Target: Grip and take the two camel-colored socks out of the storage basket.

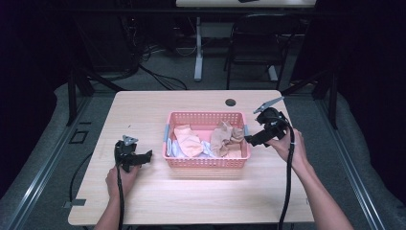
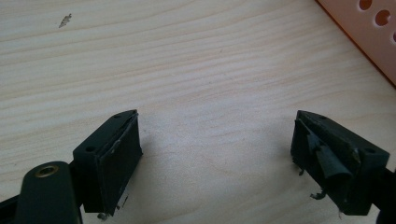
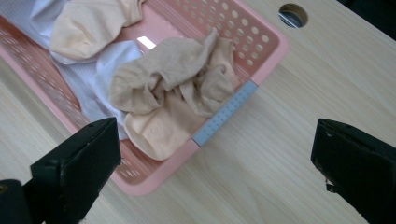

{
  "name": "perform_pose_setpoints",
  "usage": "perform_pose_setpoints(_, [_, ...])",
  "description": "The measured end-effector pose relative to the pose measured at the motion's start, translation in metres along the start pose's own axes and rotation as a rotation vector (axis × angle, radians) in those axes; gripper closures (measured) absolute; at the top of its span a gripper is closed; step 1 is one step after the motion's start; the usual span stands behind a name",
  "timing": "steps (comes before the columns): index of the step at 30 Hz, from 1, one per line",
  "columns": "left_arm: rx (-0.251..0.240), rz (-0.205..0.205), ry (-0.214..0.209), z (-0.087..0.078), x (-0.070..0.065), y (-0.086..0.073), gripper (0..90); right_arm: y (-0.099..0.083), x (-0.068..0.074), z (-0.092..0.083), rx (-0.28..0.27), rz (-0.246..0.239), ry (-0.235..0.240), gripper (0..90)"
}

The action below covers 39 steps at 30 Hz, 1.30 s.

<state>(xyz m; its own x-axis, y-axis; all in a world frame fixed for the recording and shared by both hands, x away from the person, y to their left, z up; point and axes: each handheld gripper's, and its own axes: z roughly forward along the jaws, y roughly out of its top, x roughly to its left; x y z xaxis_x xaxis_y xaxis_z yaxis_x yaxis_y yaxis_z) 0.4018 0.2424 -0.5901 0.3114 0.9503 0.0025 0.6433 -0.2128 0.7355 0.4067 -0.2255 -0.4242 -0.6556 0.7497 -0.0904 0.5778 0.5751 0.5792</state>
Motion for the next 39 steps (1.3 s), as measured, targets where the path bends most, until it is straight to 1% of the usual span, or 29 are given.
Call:
perform_pose_setpoints(1, [0.000, 0.000, 0.000, 0.000, 0.000, 0.000, 15.6, 0.002, 0.002, 0.003, -0.002, -0.002, 0.011, 0.8])
perform_pose_setpoints(2, [0.001, 0.002, 0.000, 0.000, 0.000, 0.000, 15.6, 0.005, 0.005, 0.005, 0.010, -0.013, 0.011, 0.8])
perform_pose_setpoints(4, [-0.004, -0.001, 0.002, 0.000, 0.000, 0.000, 15.7, 0.011, 0.009, 0.011, 0.015, -0.024, 0.032, 0.8])
perform_pose_setpoints(6, [-0.001, 0.000, 0.002, 0.000, 0.000, 0.000, 15.6, 0.015, 0.014, 0.018, 0.025, -0.033, 0.040, 0.9])
perform_pose_setpoints(8, [-0.001, 0.000, 0.002, 0.000, 0.000, 0.000, 15.6, 0.020, 0.019, 0.026, 0.045, -0.046, 0.056, 1.1])
perform_pose_setpoints(10, [-0.001, 0.000, 0.002, 0.000, 0.000, 0.000, 15.6, 0.024, 0.021, 0.031, 0.062, -0.059, 0.066, 1.4])
perform_pose_setpoints(14, [-0.001, 0.000, 0.002, 0.000, 0.000, 0.000, 15.6, 0.028, 0.025, 0.039, 0.068, -0.058, 0.075, 3.0])
perform_pose_setpoints(15, [-0.001, 0.000, 0.001, 0.000, 0.000, 0.000, 15.6, 0.031, 0.027, 0.045, 0.099, -0.077, 0.082, 4.6])
perform_pose_setpoints(16, [-0.001, 0.000, 0.001, 0.000, 0.000, 0.000, 15.6, 0.032, 0.028, 0.048, 0.094, -0.075, 0.088, 4.7])
perform_pose_setpoints(17, [-0.001, 0.000, 0.002, 0.000, 0.000, 0.000, 15.6, 0.034, 0.029, 0.050, 0.105, -0.076, 0.089, 5.4])
perform_pose_setpoints(19, [-0.001, 0.000, 0.002, 0.000, 0.000, 0.000, 15.6, 0.036, 0.030, 0.056, 0.110, -0.073, 0.092, 7.0])
perform_pose_setpoints(21, [-0.001, 0.000, 0.002, 0.000, 0.000, 0.000, 15.6, 0.039, 0.032, 0.062, 0.137, -0.081, 0.098, 7.6])
perform_pose_setpoints(23, [-0.001, 0.001, 0.002, 0.000, 0.000, 0.000, 15.6, 0.041, 0.033, 0.069, 0.141, -0.070, 0.100, 10.8])
perform_pose_setpoints(24, [-0.001, 0.000, 0.002, 0.000, 0.000, 0.000, 15.6, 0.042, 0.033, 0.072, 0.153, -0.069, 0.112, 13.1])
perform_pose_setpoints(25, [-0.001, 0.000, 0.002, 0.000, 0.000, 0.000, 15.6, 0.043, 0.033, 0.075, 0.161, -0.070, 0.114, 13.8])
perform_pose_setpoints(27, [-0.001, 0.000, 0.002, 0.000, 0.000, 0.000, 15.6, 0.044, 0.033, 0.083, 0.167, -0.048, 0.126, 15.2])
perform_pose_setpoints(28, [-0.001, 0.000, 0.002, 0.000, 0.000, 0.000, 15.6, 0.046, 0.033, 0.087, 0.184, -0.050, 0.118, 16.5])
perform_pose_setpoints(31, [0.001, 0.001, 0.002, 0.000, 0.000, 0.000, 15.6, 0.047, 0.034, 0.096, 0.204, -0.037, 0.117, 20.6])
perform_pose_setpoints(33, [0.000, 0.000, 0.002, 0.000, 0.000, 0.000, 15.6, 0.048, 0.033, 0.103, 0.225, -0.037, 0.114, 24.6])
perform_pose_setpoints(35, [-0.002, 0.000, 0.001, 0.000, 0.000, 0.000, 15.6, 0.048, 0.034, 0.108, 0.243, -0.029, 0.100, 26.4])
perform_pose_setpoints(36, [-0.002, 0.000, 0.001, 0.000, 0.000, 0.000, 15.6, 0.048, 0.035, 0.111, 0.237, -0.016, 0.086, 28.0])
perform_pose_setpoints(37, [-0.002, 0.000, 0.001, 0.000, 0.000, 0.000, 15.6, 0.049, 0.034, 0.113, 0.254, -0.025, 0.078, 29.9])
perform_pose_setpoints(38, [-0.002, 0.000, 0.001, 0.000, 0.000, 0.000, 15.6, 0.049, 0.034, 0.114, 0.261, -0.016, 0.068, 32.3])
perform_pose_setpoints(39, [-0.001, 0.000, 0.001, 0.000, 0.000, 0.000, 15.6, 0.049, 0.033, 0.116, 0.267, -0.020, 0.061, 33.4])
